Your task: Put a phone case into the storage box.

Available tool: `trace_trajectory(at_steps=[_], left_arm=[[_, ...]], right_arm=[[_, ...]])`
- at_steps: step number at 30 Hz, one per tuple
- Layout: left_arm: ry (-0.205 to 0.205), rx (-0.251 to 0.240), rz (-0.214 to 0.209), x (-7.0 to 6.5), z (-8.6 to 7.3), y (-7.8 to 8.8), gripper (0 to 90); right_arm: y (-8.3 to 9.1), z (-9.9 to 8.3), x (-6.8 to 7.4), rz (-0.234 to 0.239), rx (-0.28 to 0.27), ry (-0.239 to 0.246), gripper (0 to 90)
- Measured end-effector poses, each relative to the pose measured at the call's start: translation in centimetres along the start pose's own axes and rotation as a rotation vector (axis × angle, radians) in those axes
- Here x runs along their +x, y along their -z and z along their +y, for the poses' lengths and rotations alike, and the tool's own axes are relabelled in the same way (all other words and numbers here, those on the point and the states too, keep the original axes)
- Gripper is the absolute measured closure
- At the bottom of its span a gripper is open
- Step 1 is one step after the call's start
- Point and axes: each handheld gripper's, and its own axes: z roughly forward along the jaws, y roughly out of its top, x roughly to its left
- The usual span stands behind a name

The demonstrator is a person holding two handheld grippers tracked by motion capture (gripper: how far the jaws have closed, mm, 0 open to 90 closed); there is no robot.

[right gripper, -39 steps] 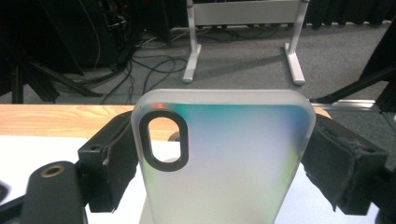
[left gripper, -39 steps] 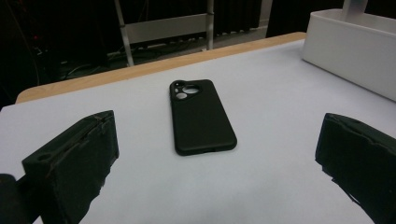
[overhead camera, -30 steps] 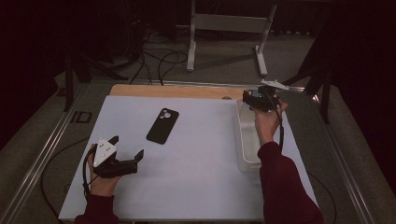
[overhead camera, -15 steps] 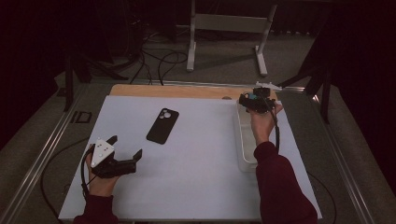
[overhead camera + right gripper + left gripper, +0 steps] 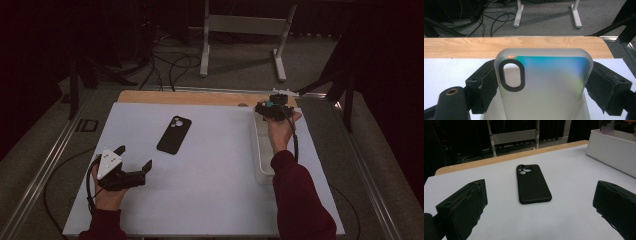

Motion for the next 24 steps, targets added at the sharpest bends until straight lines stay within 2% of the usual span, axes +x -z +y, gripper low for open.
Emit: trace_trajectory(at_steps=[3, 7, 10, 18, 24], left_arm=[[0.001, -0.001, 0.0, 0.0, 0.0, 0.0, 0.0], [0.0, -0.001, 0.0, 0.0, 0.0, 0.0, 0.0], [0.0, -0.001, 0.0, -0.1, 0.0, 0.0, 0.0], [-0.001, 0.002, 0.002, -0.1, 0.0, 0.0, 0.0], [-0.002, 0.002, 0.001, -0.2, 0.0, 0.0, 0.0]], right_arm=[[0.0, 0.0, 0.0, -0.002, -0.005, -0.001, 15.3], [0.2, 0.2, 0.0, 0.0, -0.033, 0.006, 9.0], [0.5, 0.4, -0.1, -0.009, -0.047, -0.001, 8.6], [1.0, 0.4, -0.2, 0.006, -0.051, 0.005, 8.6], [2.9, 0.5, -0.1, 0.065, -0.08, 0.03, 8.7]])
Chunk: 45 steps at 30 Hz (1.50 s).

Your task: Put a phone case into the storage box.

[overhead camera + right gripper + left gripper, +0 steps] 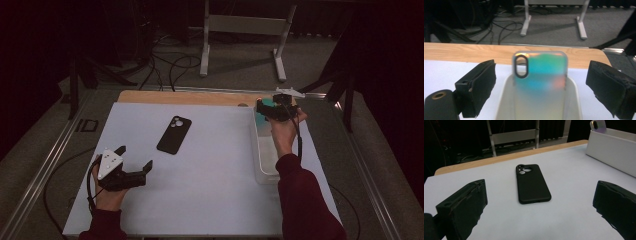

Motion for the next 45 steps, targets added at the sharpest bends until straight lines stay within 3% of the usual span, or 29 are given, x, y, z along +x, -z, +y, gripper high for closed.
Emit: trace_trajectory(at_steps=[13, 15, 25, 29, 36, 45], left_arm=[[-0.003, 0.006, -0.002, -0.1, 0.0, -0.2, 0.0], [-0.002, 0.006, -0.002, -0.1, 0.0, -0.2, 0.0], [0.002, 0.016, -0.011, 0.0, 0.0, -0.3, 0.0], [0.006, 0.024, -0.012, 0.0, 0.0, -0.5, 0.0], [0.001, 0.031, -0.015, -0.2, -0.1, -0.6, 0.0], [0.004, 0.04, -0.02, -0.1, -0.1, -0.8, 0.0]], right_arm=[[2.8, -0.5, 1.2, 0.126, -0.02, 0.089, 8.7], [3.8, -0.7, 1.8, 0.181, -0.021, 0.131, 8.7], [6.9, -1.5, 3.1, 0.305, -0.061, 0.184, 8.7], [8.2, -2.5, 3.6, 0.354, -0.089, 0.182, 8.7], [9.7, -4.1, 3.9, 0.401, -0.117, 0.168, 8.7], [11.6, -6.4, 4.0, 0.422, -0.159, 0.163, 8.7]])
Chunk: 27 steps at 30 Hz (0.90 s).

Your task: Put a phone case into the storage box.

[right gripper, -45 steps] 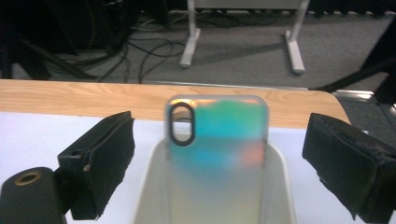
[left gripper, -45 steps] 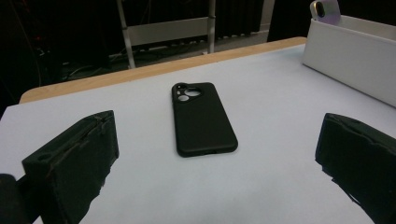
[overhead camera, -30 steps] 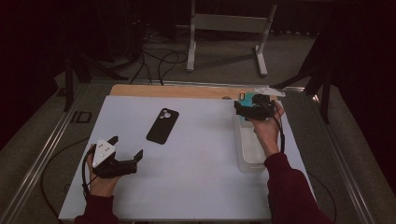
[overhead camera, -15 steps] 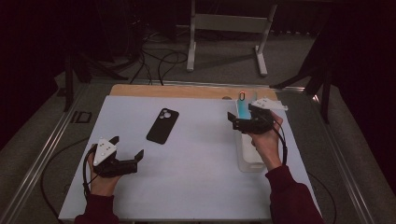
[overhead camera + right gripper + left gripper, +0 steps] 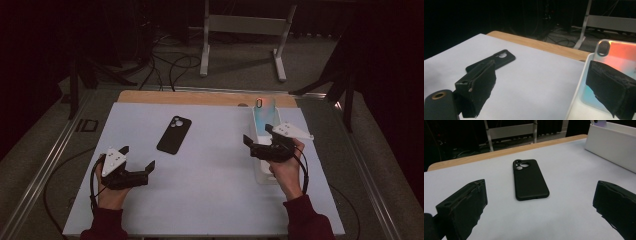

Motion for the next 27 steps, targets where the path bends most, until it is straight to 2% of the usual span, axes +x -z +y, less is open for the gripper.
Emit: trace_trajectory(at_steps=[6, 13, 16, 18, 20, 27], left_arm=[[-0.003, 0.004, -0.008, 0.0, 0.1, -0.1, 0.0], [-0.006, 0.012, -0.012, -0.1, 0.1, -0.4, 0.0], [-0.008, 0.013, -0.013, -0.1, 0.2, -0.4, 0.0], [-0.006, 0.014, -0.013, -0.2, 0.2, -0.5, 0.0], [-0.007, 0.018, -0.01, -0.2, 0.3, -0.6, 0.0], [-0.003, 0.025, -0.012, -0.2, 0.9, -1.0, 0.0]], right_arm=[[1.0, -1.2, 0.7, 0.011, -0.006, 0.013, 8.7], [1.7, -3.2, 0.5, 0.011, 0.008, -0.021, 8.7], [1.8, -3.6, 0.3, 0.015, 0.017, -0.026, 8.7], [1.9, -3.8, 0.4, 0.009, 0.032, -0.007, 8.7], [2.2, -3.8, 0.4, 0.011, 0.011, -0.006, 8.7], [2.6, -4.0, 0.3, 0.011, 0.001, -0.015, 8.7]])
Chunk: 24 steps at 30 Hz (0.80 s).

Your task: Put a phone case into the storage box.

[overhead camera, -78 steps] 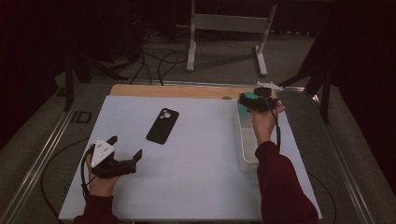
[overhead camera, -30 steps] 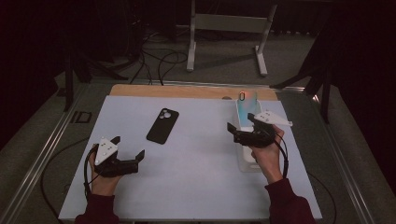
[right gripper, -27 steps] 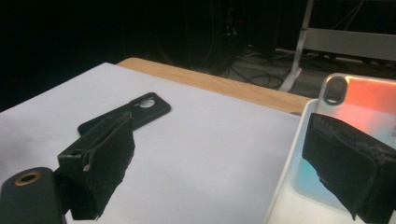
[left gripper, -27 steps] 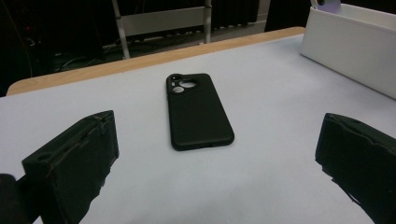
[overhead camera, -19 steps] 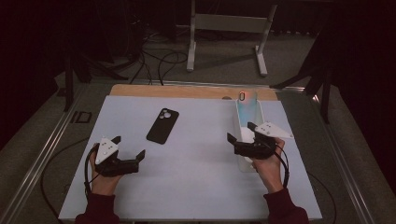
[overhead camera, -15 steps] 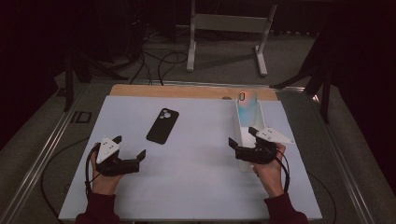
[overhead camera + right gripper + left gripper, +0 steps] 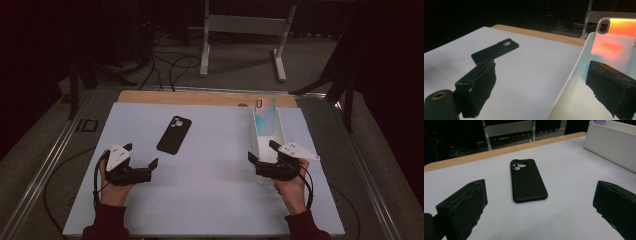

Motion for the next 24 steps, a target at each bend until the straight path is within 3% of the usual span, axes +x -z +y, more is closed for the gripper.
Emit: trace_trajectory(at_steps=[6, 12, 13, 17, 24], left_arm=[[-0.007, 0.037, 0.005, 0.1, 1.0, -1.9, 0.0], [-0.009, 0.04, 0.004, 0.1, 1.1, -2.2, 0.0], [-0.014, 0.079, 0.006, -0.1, 1.7, -4.5, 0.0], [-0.009, 0.084, -0.006, -0.1, 1.9, -5.6, 0.0], [0.011, 0.151, -0.006, 0.4, 1.8, -8.7, 0.0]], right_arm=[[0.4, -0.3, -0.3, -0.01, -0.005, -0.01, 8.7], [0.5, -0.4, -0.3, -0.009, -0.009, -0.012, 8.7], [0.5, -0.4, -0.3, -0.009, -0.009, -0.012, 8.7], [0.9, -0.4, -0.4, -0.012, -0.018, -0.024, 8.7], [0.9, -0.4, -0.3, -0.009, -0.018, -0.027, 8.7]])
